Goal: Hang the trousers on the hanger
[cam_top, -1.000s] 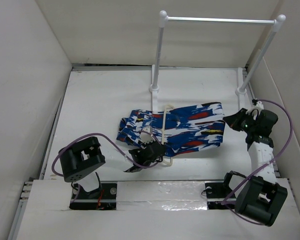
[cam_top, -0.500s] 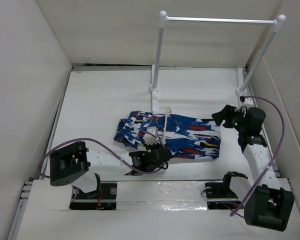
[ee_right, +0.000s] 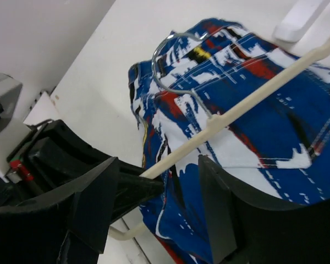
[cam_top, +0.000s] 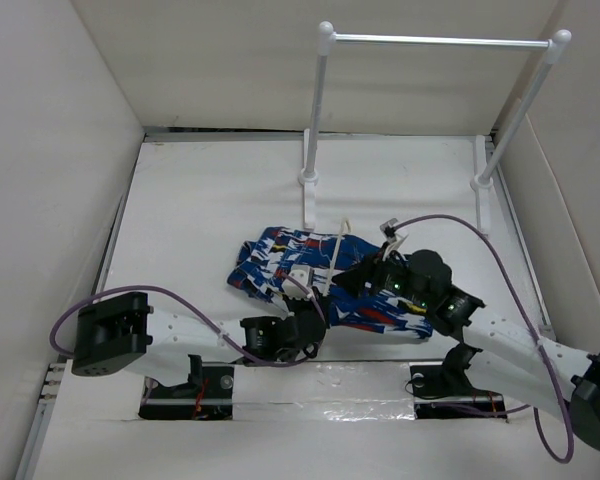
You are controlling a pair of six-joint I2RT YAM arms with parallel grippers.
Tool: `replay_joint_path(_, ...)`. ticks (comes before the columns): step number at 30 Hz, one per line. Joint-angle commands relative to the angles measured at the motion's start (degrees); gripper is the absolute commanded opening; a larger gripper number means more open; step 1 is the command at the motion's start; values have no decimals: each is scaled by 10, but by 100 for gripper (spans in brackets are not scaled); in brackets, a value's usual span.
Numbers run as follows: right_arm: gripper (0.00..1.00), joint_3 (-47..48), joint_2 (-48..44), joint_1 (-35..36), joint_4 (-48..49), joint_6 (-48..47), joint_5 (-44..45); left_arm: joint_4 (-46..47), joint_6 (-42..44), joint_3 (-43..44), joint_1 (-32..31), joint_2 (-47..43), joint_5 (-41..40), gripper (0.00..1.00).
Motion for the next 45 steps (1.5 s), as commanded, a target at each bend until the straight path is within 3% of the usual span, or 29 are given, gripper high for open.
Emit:
replay_joint_path(1, 68, -19, 27, 45, 125, 79, 97, 84, 32, 9, -31, -23, -50, 0)
replay_joint_path(8, 67, -45, 116, 80, 204, 122, 116, 88, 41, 18, -52, -18, -74, 0)
replay_joint_path(13, 63, -60, 119, 85, 220, 147, 142, 87, 39, 16, -58, -32, -85, 0)
replay_joint_path(16, 53, -60, 124, 85, 232, 156, 135, 109, 53, 10, -58, -36, -78, 0)
replay_joint_path(22, 48, -65, 145, 96, 268, 178, 119, 138, 92, 20, -64, -43, -68, 0)
replay_joint_path(25, 39, -67, 150, 103, 285, 192, 115, 142, 111, 29, -64, -44, -62, 0)
replay_joint_path(29, 19, -66, 141, 104, 298, 206, 124, 143, 133, 39, -64, -56, -54, 0)
replay_joint_path(33, 7, -46, 111, 86, 300, 217, 132, 138, 176, 64, -64, -83, -57, 0)
replay_joint_path(39, 0, 35, 74, 7, 272, 232, 69, 133, 254, 119, -64, -126, -63, 21)
replay_joint_path(45, 0, 100, 65, -99, 255, 261, -9, 103, 278, 157, -64, -174, -59, 33)
